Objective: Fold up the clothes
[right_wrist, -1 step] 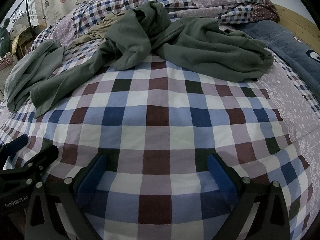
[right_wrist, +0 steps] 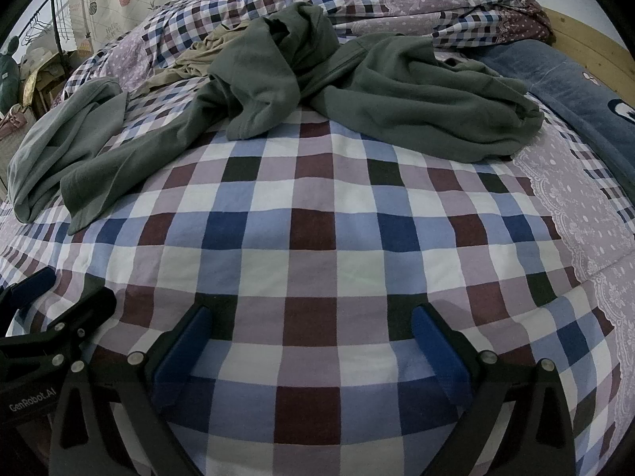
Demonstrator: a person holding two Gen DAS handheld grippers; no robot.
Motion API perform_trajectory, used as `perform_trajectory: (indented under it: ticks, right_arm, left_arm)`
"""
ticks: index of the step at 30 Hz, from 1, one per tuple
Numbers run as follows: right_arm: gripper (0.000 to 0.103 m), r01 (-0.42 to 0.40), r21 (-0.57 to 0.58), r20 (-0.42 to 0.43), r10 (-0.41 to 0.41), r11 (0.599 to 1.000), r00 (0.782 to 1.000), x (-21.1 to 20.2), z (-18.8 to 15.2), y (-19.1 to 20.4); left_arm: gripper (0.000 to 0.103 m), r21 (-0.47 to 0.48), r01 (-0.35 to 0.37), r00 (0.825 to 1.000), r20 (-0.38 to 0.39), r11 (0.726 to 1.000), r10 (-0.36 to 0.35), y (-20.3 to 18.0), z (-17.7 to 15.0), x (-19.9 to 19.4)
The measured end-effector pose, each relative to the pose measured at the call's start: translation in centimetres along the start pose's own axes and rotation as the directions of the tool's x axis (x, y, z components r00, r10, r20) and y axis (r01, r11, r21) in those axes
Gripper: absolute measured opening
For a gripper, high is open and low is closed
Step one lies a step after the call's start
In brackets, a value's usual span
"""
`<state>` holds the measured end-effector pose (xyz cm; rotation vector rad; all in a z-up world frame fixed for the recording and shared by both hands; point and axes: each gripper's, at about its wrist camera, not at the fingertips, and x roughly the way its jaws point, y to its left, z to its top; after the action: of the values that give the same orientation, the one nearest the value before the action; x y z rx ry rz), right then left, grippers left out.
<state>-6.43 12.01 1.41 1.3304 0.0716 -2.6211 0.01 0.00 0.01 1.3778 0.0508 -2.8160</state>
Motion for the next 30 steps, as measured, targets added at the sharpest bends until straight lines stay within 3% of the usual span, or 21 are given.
perform_trajectory:
  ticks: [30]
  right_arm:
    - [0.103,0.006,-0.001,-0.004,-0.006,1.0,1.0,0.61,0.38,0.62]
  left_arm:
    - [0.103,0.0,-0.011,1.0,-0.004,1.0,0.011,-0.1,-0.02,-0.03]
